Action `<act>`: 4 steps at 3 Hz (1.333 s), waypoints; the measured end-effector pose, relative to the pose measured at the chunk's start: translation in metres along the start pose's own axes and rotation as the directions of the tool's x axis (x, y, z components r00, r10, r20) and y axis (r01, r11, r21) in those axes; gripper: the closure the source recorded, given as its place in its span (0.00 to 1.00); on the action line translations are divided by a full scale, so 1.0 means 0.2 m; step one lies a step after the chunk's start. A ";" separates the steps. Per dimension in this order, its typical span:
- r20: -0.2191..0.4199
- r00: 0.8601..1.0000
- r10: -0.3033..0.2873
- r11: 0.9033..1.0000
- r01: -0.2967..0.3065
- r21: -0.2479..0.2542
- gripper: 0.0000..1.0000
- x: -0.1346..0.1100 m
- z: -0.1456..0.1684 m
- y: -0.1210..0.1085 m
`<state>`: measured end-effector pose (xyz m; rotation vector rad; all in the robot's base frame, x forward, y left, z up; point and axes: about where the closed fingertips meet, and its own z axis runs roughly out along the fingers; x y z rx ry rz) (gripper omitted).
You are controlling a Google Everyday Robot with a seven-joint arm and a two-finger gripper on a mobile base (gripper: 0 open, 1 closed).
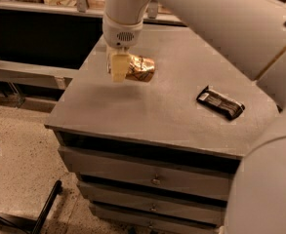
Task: Knock orange can over
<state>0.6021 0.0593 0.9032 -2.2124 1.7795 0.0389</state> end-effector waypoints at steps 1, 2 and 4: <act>-0.095 0.995 -0.030 0.997 0.023 -0.073 1.00 0.03 0.07 0.05; -0.160 0.984 -0.078 0.990 0.057 -0.128 1.00 0.02 0.17 0.11; -0.261 0.953 -0.153 0.972 0.097 -0.216 0.59 -0.03 0.35 0.22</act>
Offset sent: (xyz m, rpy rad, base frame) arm -0.0331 0.0017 -0.0642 -0.3247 0.1236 0.1016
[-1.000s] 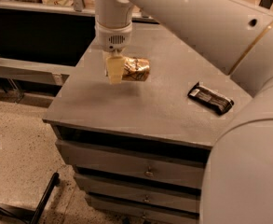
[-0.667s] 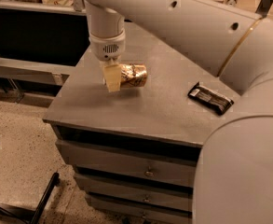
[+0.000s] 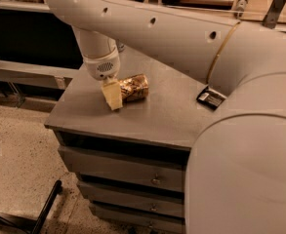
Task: Knock orange can over
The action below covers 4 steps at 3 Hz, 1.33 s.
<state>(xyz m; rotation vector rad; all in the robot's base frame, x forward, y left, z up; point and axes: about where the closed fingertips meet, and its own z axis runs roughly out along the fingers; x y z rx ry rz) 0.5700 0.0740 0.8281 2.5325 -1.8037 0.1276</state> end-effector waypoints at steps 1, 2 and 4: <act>0.008 1.000 0.000 1.000 0.000 0.012 0.35 -0.01 0.01 -0.02; 0.015 1.000 -0.002 1.000 0.002 0.015 0.12 -0.01 0.00 -0.02; 0.105 0.994 0.016 0.999 -0.021 0.046 0.00 0.08 0.02 0.03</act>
Offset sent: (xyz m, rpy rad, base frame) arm -0.0004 -0.0221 -0.0018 0.1037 0.0163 -0.0197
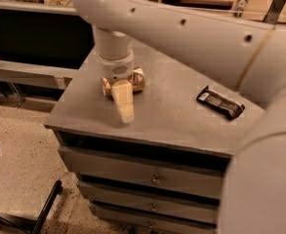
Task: Knock orange can over
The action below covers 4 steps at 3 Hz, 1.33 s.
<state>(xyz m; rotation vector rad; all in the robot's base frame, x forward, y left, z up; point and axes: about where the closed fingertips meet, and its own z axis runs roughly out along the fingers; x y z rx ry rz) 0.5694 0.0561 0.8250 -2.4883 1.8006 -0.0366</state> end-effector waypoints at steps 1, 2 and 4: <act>0.187 0.982 0.000 0.999 -0.011 0.053 0.00 0.10 0.03 0.12; 0.342 0.939 0.044 0.993 -0.080 0.092 0.00 0.27 0.06 0.18; 0.334 0.932 0.137 0.982 -0.171 0.075 0.00 0.53 -0.09 0.29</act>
Offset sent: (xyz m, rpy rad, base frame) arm -0.0155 -0.1581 -0.0188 0.6549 0.0371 -0.2003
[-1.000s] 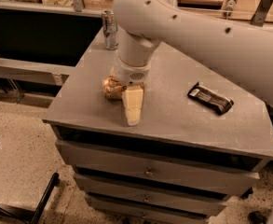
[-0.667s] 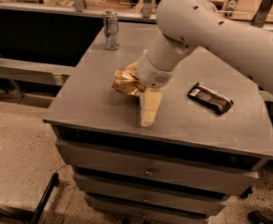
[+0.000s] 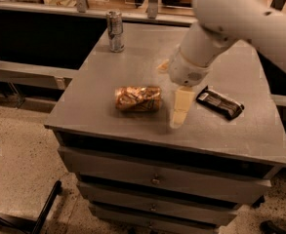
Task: Knock orange can over
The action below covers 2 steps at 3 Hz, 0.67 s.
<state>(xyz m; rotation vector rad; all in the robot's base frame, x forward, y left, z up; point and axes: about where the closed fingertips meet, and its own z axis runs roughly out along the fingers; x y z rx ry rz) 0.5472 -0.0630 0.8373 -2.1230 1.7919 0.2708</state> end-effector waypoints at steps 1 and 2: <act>-0.067 0.993 0.097 0.995 -0.098 -0.016 0.00 0.21 -0.25 0.07; -0.066 0.993 0.096 0.995 -0.098 -0.014 0.00 0.21 -0.25 0.07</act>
Offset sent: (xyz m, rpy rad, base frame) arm -0.0049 -0.0505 0.0251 -0.0452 0.0261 -0.0858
